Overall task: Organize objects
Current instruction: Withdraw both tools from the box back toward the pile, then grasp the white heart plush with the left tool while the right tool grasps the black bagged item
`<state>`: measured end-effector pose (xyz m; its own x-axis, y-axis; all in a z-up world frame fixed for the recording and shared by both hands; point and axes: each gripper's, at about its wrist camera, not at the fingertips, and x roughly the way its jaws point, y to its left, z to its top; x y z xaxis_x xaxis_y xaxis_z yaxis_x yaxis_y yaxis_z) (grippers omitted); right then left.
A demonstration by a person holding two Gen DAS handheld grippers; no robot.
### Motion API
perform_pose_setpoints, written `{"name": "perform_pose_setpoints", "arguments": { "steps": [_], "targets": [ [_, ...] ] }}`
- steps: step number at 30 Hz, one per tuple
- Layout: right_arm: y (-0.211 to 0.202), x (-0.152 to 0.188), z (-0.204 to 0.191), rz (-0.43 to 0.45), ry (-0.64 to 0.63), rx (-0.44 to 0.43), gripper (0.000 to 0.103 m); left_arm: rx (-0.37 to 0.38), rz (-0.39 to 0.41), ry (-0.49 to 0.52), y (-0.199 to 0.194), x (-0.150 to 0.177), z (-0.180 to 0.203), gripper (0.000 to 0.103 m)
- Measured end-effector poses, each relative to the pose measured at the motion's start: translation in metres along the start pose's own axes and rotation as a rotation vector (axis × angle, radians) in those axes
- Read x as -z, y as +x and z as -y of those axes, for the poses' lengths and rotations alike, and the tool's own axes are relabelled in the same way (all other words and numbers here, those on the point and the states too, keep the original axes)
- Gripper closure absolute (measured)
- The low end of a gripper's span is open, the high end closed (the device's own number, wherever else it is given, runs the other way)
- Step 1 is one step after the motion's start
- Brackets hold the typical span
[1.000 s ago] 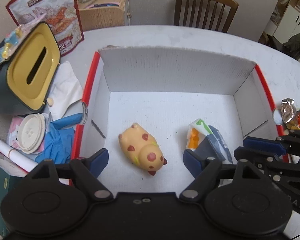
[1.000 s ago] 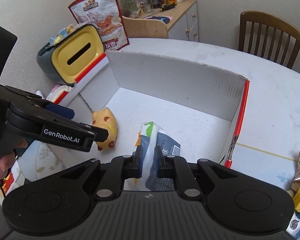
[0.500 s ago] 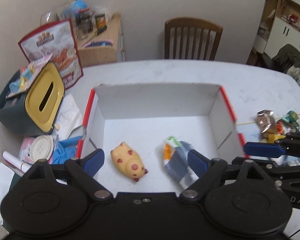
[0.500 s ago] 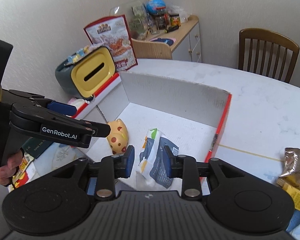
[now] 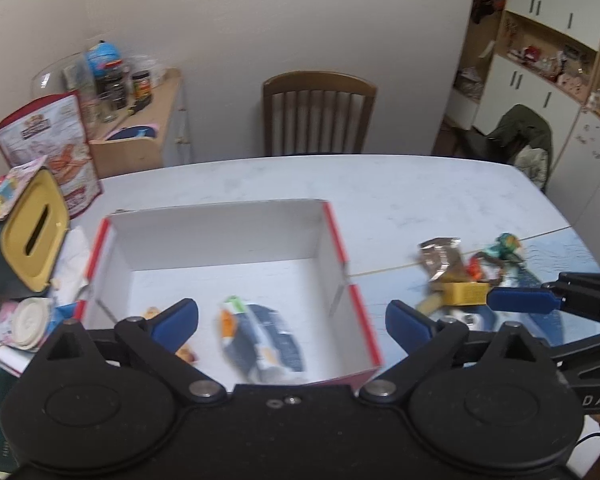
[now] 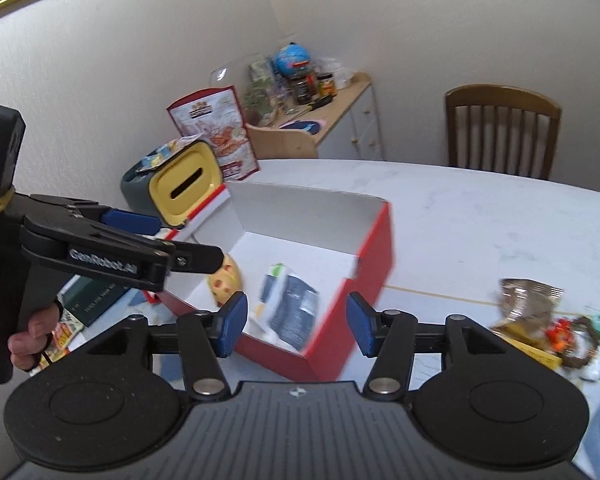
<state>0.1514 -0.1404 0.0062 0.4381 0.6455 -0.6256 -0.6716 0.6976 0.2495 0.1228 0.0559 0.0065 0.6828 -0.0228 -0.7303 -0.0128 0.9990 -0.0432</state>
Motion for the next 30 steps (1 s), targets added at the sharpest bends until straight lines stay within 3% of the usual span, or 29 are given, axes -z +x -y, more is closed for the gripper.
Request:
{"name": "perform_pose_setpoints", "arguments": {
  "steps": [7,11,15,30],
  "targets": [
    [-0.029,0.031,0.033,-0.008,0.026,0.081,0.04,0.064,-0.014,0.021,0.009,0.006,0.032,0.001],
    [-0.04,0.048,0.053,-0.024,0.051,0.132,0.039,0.126,-0.067,-0.018,0.023,0.008,0.043,0.001],
    [-0.051,0.063,0.068,-0.026,0.057,0.174,0.031,0.166,-0.094,-0.048,0.036,0.012,0.056,0.0],
    [-0.036,0.106,0.112,-0.116,0.004,0.283,0.028,0.155,-0.205,-0.026,0.097,0.018,0.122,0.0]
  ]
}}
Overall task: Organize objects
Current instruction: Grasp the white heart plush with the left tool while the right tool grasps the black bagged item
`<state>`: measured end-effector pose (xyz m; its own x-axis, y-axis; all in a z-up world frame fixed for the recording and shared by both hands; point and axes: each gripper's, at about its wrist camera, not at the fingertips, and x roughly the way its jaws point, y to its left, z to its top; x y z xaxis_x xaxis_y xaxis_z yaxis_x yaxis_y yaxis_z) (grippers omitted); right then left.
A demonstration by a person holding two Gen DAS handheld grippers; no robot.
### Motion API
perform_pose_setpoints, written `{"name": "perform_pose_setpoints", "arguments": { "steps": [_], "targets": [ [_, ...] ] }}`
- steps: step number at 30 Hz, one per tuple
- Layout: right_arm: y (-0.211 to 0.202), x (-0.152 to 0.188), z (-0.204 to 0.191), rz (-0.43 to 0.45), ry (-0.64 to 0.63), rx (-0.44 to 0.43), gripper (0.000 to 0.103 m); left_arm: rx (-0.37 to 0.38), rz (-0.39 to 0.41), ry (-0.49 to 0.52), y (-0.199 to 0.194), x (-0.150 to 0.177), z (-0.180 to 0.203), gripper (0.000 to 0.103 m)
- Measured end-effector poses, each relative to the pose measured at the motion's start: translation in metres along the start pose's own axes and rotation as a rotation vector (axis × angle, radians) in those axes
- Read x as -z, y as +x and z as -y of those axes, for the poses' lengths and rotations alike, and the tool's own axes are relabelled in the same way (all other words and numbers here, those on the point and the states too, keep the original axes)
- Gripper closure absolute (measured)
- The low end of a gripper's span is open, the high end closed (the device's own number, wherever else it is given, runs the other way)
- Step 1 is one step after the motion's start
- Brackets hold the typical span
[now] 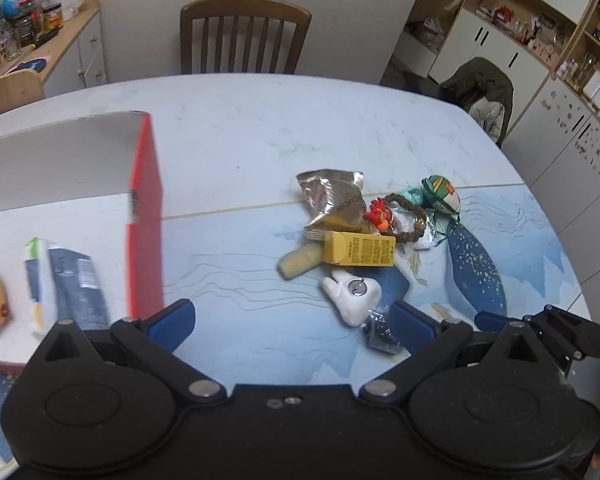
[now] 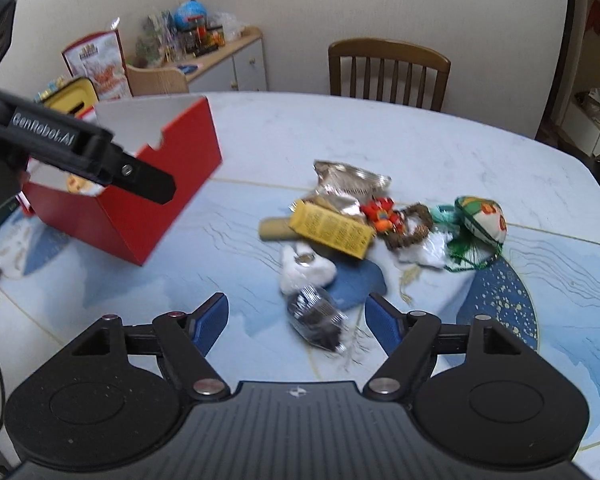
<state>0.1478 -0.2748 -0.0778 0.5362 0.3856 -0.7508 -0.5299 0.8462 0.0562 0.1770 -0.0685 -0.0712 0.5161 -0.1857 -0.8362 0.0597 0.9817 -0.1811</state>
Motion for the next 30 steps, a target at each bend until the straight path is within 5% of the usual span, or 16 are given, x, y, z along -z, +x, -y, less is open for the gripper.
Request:
{"name": "perform_pose_setpoints", "arguments": {
  "steps": [14,30],
  "targets": [
    [0.035,0.01,0.018,-0.063,-0.035,-0.045,0.028,-0.039,-0.159,-0.023,0.081,-0.014,0.033,0.001],
    [0.066,0.007,0.016,-0.078,-0.091,-0.069,0.029,-0.053,-0.245,-0.053,0.133,-0.02,0.051,0.001]
  ]
}}
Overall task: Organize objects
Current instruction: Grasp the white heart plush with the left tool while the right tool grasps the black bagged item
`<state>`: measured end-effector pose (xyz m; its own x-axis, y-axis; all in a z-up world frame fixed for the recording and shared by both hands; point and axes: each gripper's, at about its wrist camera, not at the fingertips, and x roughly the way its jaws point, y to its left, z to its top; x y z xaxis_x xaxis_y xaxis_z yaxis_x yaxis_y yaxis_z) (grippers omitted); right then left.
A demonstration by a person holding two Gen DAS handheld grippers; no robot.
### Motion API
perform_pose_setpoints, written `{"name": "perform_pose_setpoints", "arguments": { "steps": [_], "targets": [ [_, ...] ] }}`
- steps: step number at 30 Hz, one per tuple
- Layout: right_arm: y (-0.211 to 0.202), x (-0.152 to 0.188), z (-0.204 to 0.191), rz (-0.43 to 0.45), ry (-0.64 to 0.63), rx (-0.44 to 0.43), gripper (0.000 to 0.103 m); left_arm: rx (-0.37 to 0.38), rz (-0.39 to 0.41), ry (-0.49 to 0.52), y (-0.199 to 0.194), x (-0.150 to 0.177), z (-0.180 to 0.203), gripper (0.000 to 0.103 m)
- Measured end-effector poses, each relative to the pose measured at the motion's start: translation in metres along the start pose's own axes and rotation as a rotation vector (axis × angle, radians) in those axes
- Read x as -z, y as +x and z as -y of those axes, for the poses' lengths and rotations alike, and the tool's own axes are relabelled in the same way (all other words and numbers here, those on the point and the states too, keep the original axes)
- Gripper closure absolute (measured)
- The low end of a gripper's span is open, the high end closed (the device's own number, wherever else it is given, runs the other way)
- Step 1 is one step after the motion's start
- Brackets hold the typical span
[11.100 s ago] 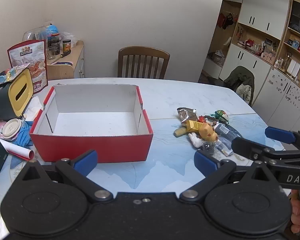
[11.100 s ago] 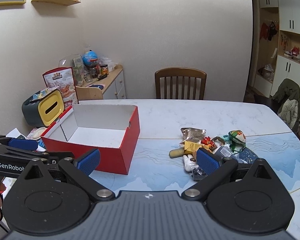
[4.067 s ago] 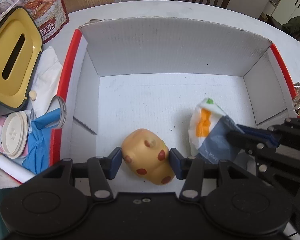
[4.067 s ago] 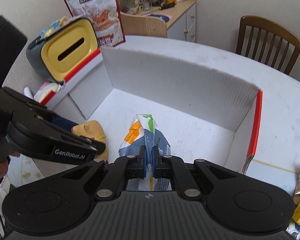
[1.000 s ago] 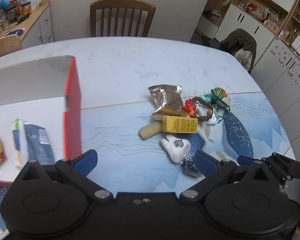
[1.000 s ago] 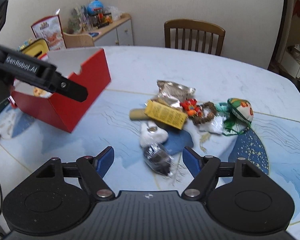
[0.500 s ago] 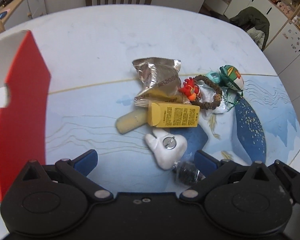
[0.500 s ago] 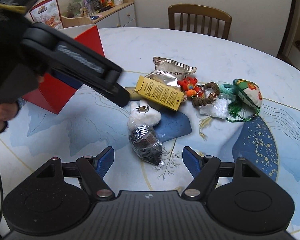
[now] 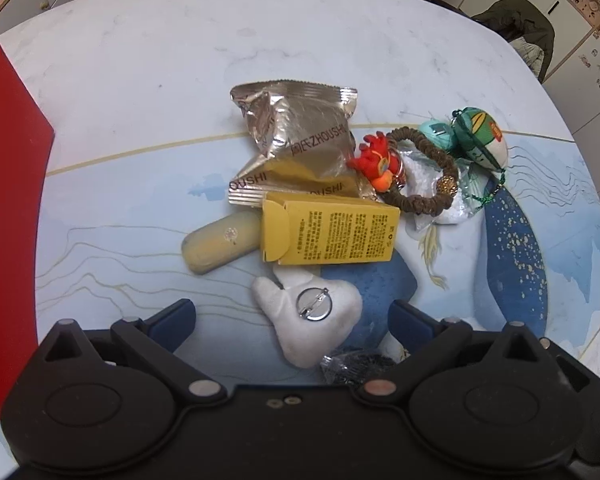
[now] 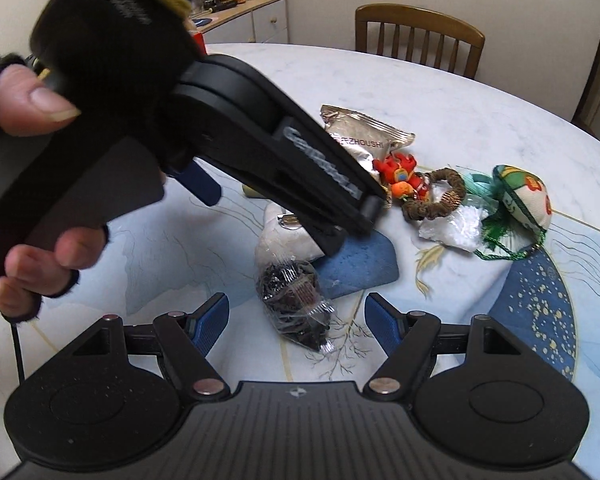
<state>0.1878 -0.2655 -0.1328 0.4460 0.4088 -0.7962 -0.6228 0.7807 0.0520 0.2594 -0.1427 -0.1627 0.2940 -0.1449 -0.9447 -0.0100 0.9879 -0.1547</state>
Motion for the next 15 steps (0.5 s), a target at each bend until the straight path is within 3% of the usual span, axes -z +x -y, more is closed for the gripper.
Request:
{"name": "perform_pose_setpoints", "arguments": {
  "steps": [7,15],
  "targets": [
    [0.01,0.0,-0.001,-0.006,-0.001,-0.016,0.044,-0.019,0.01,0.02,0.005,0.001,0.003,0.01],
    [0.017,0.002,-0.001,-0.01,-0.009,-0.01,0.062,-0.059,0.044,0.065,0.001,0.003,0.007,0.036]
  ]
}}
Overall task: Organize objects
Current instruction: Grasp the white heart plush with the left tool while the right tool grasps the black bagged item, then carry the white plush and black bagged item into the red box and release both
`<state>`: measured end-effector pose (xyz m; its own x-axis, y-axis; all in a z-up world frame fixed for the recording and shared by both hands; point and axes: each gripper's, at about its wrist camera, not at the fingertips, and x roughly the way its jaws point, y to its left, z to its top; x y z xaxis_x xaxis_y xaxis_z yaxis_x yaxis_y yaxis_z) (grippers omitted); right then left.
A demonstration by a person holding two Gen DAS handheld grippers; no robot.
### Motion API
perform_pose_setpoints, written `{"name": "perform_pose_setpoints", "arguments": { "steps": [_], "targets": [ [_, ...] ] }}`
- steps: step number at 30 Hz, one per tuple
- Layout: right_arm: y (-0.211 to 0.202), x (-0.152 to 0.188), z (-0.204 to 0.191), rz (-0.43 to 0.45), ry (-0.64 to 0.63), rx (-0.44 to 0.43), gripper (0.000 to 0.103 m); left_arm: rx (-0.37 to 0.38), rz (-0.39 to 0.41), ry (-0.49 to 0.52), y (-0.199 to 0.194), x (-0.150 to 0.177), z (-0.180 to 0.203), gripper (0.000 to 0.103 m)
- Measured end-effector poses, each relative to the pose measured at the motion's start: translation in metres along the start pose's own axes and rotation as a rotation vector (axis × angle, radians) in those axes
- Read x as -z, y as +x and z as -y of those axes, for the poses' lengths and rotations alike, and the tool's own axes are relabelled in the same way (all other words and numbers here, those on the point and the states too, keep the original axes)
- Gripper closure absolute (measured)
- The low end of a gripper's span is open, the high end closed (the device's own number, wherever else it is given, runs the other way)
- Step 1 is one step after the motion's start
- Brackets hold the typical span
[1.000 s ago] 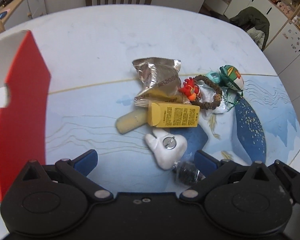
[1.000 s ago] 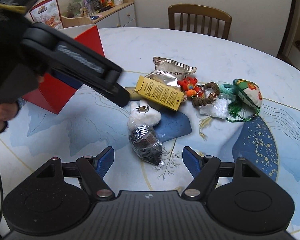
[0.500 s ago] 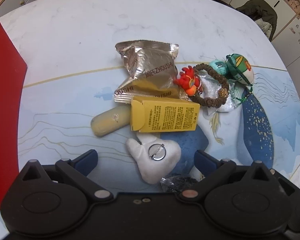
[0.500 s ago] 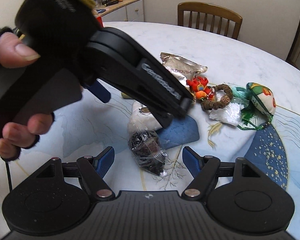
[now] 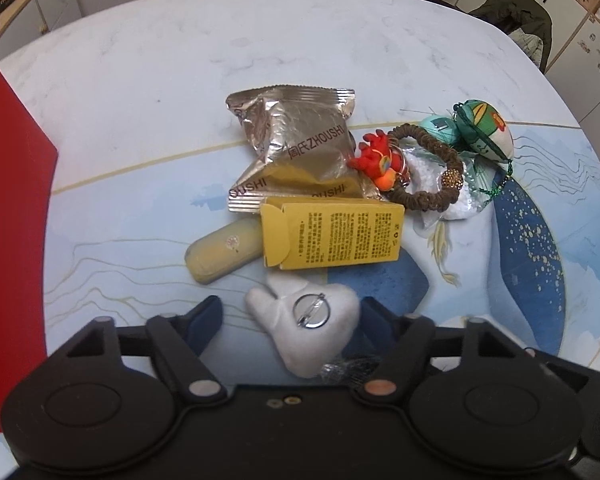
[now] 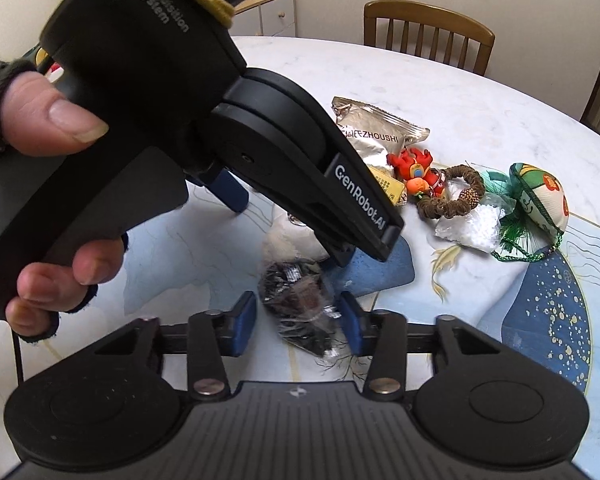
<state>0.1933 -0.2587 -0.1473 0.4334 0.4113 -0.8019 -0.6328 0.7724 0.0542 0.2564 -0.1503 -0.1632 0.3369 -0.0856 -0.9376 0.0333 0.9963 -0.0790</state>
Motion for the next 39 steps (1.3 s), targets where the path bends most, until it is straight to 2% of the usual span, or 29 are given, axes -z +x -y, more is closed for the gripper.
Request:
{"name": "perform_pose_setpoints", "arguments": {
  "steps": [2,9,16,23,39],
  "targets": [
    [0.0,0.001,0.0,0.002,0.003,0.0,0.063,-0.002,0.006,0.004,-0.001,0.0,0.0,0.043],
    [-0.002,0.002,0.0,0.006,0.016,0.0,0.069,-0.005,0.018,0.001,-0.007,0.002,-0.007,0.047],
    [-0.01,0.0,-0.001,0.007,0.025,0.003,0.071,-0.002,0.013,-0.006,-0.024,0.004,-0.021,0.048],
    [-0.034,-0.012,0.0,0.024,0.047,-0.018,0.071,0.023,0.035,-0.017,-0.061,0.013,-0.034,0.048],
    [-0.088,-0.043,-0.035,0.05,0.069,-0.073,0.071,0.063,0.097,-0.044,-0.135,0.026,-0.079,0.048]
  ]
}}
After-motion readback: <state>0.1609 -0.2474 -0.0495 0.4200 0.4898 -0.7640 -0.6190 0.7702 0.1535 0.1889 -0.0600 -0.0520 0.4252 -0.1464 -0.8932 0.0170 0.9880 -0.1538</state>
